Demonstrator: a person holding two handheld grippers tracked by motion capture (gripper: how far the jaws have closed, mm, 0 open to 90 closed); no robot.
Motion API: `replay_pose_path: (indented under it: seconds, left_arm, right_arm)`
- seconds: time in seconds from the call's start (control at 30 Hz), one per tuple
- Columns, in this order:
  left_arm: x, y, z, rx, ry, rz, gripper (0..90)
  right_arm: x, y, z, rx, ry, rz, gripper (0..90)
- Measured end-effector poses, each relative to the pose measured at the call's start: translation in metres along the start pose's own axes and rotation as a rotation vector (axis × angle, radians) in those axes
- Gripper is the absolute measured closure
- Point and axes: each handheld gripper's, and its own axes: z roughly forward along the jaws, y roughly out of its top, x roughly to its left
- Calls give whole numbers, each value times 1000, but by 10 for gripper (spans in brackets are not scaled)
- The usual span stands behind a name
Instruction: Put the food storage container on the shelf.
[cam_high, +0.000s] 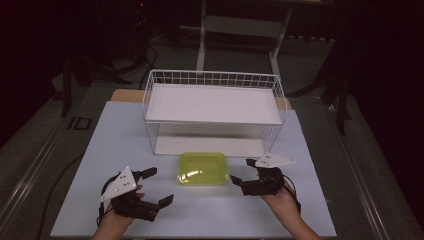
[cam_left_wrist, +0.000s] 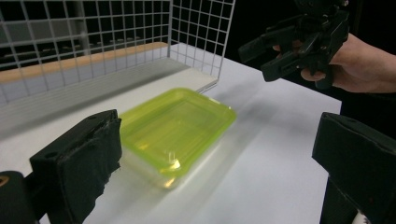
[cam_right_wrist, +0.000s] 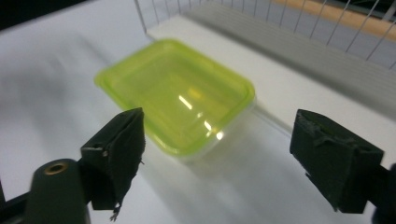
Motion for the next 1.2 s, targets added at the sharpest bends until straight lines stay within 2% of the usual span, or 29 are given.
replay_pose_path:
  seconds: [0.03,0.07,0.13,0.17,0.2,0.23,0.27,0.3,0.33,0.4,0.43,0.53,0.63,0.67,0.7,0.73,0.77,0.8,0.83,0.87,0.9,0.93,0.97,1.0,1.03,1.1,1.13,1.2]
  left_arm:
    - [1,4,2,6,3,-2,21]
    - [3,8,5,20,-1,-12,21]
    - [6,16,12,56,-3,-41,21]
    - [10,24,19,84,-7,-67,21]
    - [10,24,19,84,-7,-67,21]
    - [10,27,23,96,-4,-73,21]
    - [10,30,27,106,2,-81,21]
    - [11,32,31,112,7,-95,21]
    - [14,37,38,132,0,-124,21]
    - [15,39,42,143,3,-134,21]
    - [18,40,47,156,3,-160,21]
    - [25,40,58,205,-5,-213,21]
    - [36,34,69,232,-1,-331,22]
    - [39,31,72,238,2,-359,22]
    - [39,31,72,238,2,-359,22]
    - [44,27,77,253,12,-403,22]
    - [44,26,79,261,38,-405,22]
    - [46,24,82,282,55,-417,22]
    - [46,24,82,282,55,-417,22]
    - [50,19,87,331,60,-470,23]
    - [50,19,87,331,60,-470,27]
    - [52,17,89,355,60,-492,27]
    - [57,10,91,369,77,-559,76]
    - [57,10,91,369,77,-559,125]
    - [60,5,93,387,103,-587,125]
    - [61,-1,96,410,116,-611,153]
    - [62,-4,98,422,127,-620,180]
    - [63,-9,100,442,137,-637,236]
  right_arm:
    - [0,5,-2,-11,-13,1,131]
    - [1,7,-3,-19,-26,-8,143]
    - [1,9,-3,-18,-16,-13,136]
    - [0,13,-5,-36,-27,-17,159]
    - [0,13,-5,-36,-27,-17,159]
    - [-2,15,-5,-45,-15,-16,194]
    - [-8,20,-4,1,61,44,192]
    - [-8,20,-4,1,61,44,192]
    - [-12,23,-2,3,89,54,193]
    - [-13,24,-1,0,86,57,193]
    - [-14,25,0,4,77,64,193]
    - [-19,27,8,37,76,141,164]
    - [-22,27,18,82,64,217,128]
    - [-22,27,22,107,61,236,117]
    - [-22,27,22,107,61,236,117]
    - [-22,27,27,126,56,263,118]
    - [-23,25,34,153,58,321,119]
    - [-23,24,38,168,43,343,143]
    - [-23,24,38,168,43,343,143]
    - [-26,21,45,187,59,407,186]
    - [-26,21,45,187,59,407,186]
    - [-28,20,48,198,61,443,234]
    - [-30,17,53,219,70,487,288]
    - [-30,17,53,219,70,487,288]
    - [-30,16,55,224,68,505,323]
    - [-32,12,61,244,63,569,428]
    - [-32,10,62,256,67,580,431]
    - [-29,8,66,269,52,580,499]
